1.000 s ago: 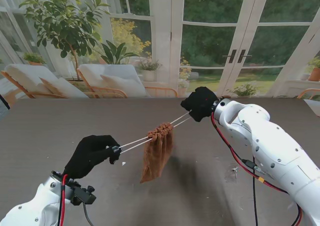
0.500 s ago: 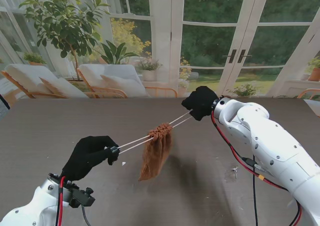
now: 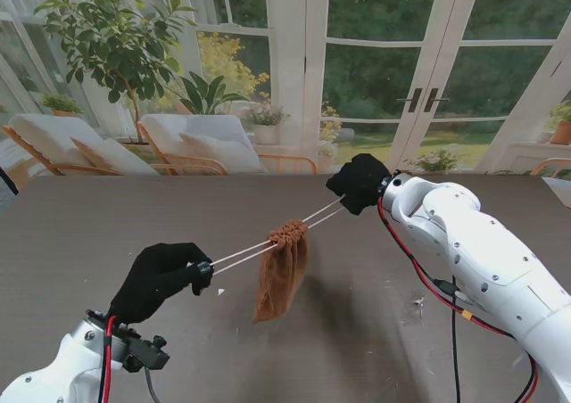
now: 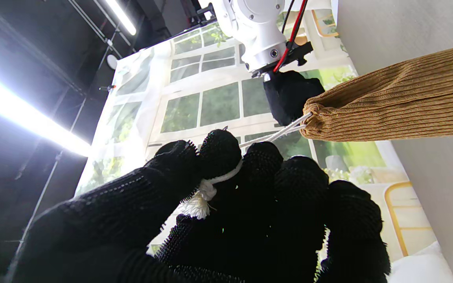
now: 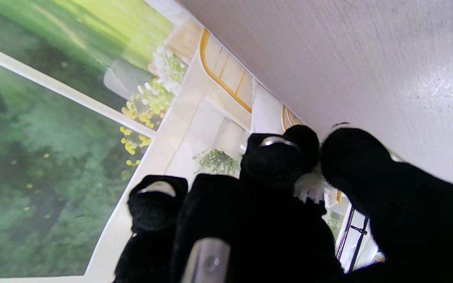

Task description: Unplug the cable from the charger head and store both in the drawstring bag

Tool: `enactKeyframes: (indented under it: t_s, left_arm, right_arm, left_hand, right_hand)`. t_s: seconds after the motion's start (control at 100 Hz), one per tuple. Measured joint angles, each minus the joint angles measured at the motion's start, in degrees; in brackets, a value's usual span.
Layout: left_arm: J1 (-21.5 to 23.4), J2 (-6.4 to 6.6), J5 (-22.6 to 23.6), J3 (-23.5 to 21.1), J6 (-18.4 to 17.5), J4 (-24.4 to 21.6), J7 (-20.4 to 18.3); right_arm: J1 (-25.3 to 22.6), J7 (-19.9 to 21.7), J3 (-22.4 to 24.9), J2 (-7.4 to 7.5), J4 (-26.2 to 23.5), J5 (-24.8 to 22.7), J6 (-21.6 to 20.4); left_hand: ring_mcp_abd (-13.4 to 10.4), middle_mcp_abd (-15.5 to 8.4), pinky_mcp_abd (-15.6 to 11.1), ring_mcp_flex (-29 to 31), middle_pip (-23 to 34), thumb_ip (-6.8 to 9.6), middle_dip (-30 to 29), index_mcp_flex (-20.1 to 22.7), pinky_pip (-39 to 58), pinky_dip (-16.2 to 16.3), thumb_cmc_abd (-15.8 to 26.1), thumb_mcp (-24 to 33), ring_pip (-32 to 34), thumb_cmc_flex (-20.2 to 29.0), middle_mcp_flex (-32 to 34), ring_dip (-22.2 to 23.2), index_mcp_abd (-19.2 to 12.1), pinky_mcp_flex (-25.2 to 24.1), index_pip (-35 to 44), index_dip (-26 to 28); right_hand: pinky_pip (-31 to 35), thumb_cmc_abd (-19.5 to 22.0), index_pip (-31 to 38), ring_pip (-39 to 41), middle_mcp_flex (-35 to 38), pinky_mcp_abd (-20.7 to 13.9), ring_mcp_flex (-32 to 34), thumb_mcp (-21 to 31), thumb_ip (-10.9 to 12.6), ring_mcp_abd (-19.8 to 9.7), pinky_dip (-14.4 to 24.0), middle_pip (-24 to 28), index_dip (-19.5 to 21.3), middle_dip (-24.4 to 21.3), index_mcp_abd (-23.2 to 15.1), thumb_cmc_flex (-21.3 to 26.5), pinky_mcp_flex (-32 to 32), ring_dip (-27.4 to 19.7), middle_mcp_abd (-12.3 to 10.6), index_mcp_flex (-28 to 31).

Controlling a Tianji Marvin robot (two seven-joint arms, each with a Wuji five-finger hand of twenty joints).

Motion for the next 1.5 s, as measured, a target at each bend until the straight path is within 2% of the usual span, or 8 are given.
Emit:
enactKeyframes:
  t_s: [0.38,0.44,0.81,1.0,1.12,1.27,1.37,1.5]
  left_arm:
    - [-2.3,-0.32,-0.2,0.4,4.6,0.9,0.3]
    - [-3.1,-0.38,-0.2,0.4,5.2,1.3,0.3]
    - [-7.5,-0.49,1.2,0.5,10.1,3.5,0.0]
    - [-8.4,-0.56,2.9,0.8,11.4,4.8,0.4]
    - [-8.3,-0.55,6.5,0.7,12.0,5.2,0.3]
    - [-7.8,-0.36,8.8,0.2,12.3,5.6,-0.2]
    - [-7.4,-0.23,10.0,-0.1,12.9,5.6,-0.4]
    - [-6.8,-0.07,12.2,-0.5,13.5,5.6,-0.6]
  right_arm:
    - [-1.6,-0.4,1.5,0.0,-1.3,-0.2,1.4]
    - [-2.1,-0.2,1.8,0.01,-1.9,-0.2,1.8]
    - [-2.9,0.9,1.4,-0.05,-2.9,0.6,4.0]
    - [-2.9,1.0,0.7,-0.07,-2.3,1.1,4.4]
    - [-2.9,0.8,0.4,-0.12,-1.8,1.3,4.8]
    - [-3.4,0.8,0.4,-0.17,-1.8,1.7,5.6]
    - [-3.6,0.8,0.1,-0.18,-1.6,2.1,6.2]
    - [-3.7,1.0,-0.5,-0.18,-1.3,2.4,6.4]
  left_hand:
    - [0.1,0.2,-0.1,-2.0,-0.8,0.0,5.9,0.0,0.0,-0.2,0.0,-1.0,-0.1,1.3,-0.7,0.0,0.3,-2.5,0.0,-2.2]
    - [0.2,0.3,-0.3,-3.4,-1.4,-1.09,6.2,-0.3,-0.5,0.0,-0.1,-1.0,-0.5,1.4,-1.4,0.0,0.3,-3.7,0.0,-3.2]
    - [1.6,2.6,-3.2,-12.8,-11.1,-1.02,7.2,-3.0,-6.3,-1.0,-0.6,-10.2,-10.7,10.5,-8.2,-1.7,2.7,-13.8,-6.3,-13.5]
    - [2.8,3.4,-4.3,-19.0,-17.1,2.07,1.8,-4.5,-11.5,-5.1,0.1,-14.2,-20.8,13.4,-12.1,-5.1,2.8,-19.5,-10.8,-16.9]
    - [2.8,3.5,-5.4,-22.2,-18.8,1.97,-4.2,-6.7,-16.9,-7.7,0.1,-13.6,-26.6,13.4,-15.9,-7.5,2.1,-21.8,-16.1,-18.8]
    - [2.6,3.5,-6.4,-25.7,-20.6,1.99,-23.0,-9.3,-24.3,-10.3,0.1,-12.0,-33.7,11.9,-19.9,-11.3,2.1,-23.9,-24.3,-21.0]
    - [2.5,3.5,-7.1,-27.0,-22.9,2.01,-28.3,-9.3,-29.0,-11.8,0.1,-9.2,-38.6,9.4,-20.9,-13.9,2.7,-24.7,-29.8,-21.7]
    - [2.5,3.5,-7.8,-29.3,-26.7,5.66,-33.2,-10.1,-35.2,-13.4,0.1,-5.9,-44.0,5.5,-23.0,-17.9,3.6,-25.5,-36.0,-24.4]
  right_hand:
    - [0.0,1.0,0.0,0.0,0.0,0.0,0.0,-0.1,0.0,0.0,0.0,-0.1,0.0,0.0,0.1,1.2,0.0,0.0,0.0,-1.0]
    - [0.0,1.6,0.0,-0.1,0.0,0.0,0.0,-0.1,0.1,0.0,0.0,-1.0,0.0,0.0,0.1,1.9,0.0,0.0,0.0,-1.5]
    - [-4.3,4.9,0.0,-3.0,0.0,1.9,0.0,-4.1,0.8,0.0,0.0,-6.6,-0.6,0.0,-0.3,3.2,0.0,-2.9,0.0,-3.9]
    - [-10.3,7.5,0.0,-8.1,-0.2,5.7,0.0,-7.0,2.0,0.4,-1.8,-10.2,-1.3,0.0,-0.5,4.3,0.0,-6.5,0.1,-5.4]
    - [-15.4,8.5,-0.2,-13.8,-3.2,8.7,-0.9,-9.6,2.6,1.5,-3.0,-12.8,-2.0,-0.6,-1.1,4.8,0.0,-9.8,1.7,-6.5]
    - [-19.3,9.1,-0.8,-21.2,-6.7,9.8,-1.0,-10.8,4.2,2.5,-3.0,-14.5,-3.6,-1.8,-2.0,4.8,0.0,-13.4,3.5,-8.9]
    - [-20.6,9.1,-1.2,-24.5,-8.8,9.9,-1.1,-10.8,4.8,2.9,-3.0,-14.7,-4.7,-2.5,-2.0,3.9,0.0,-14.6,4.3,-10.0]
    - [-22.7,9.1,-1.7,-29.6,-11.8,10.1,-1.1,-10.8,6.0,3.2,-3.0,-15.4,-5.5,-3.3,-2.0,2.0,0.0,-16.4,4.8,-12.7]
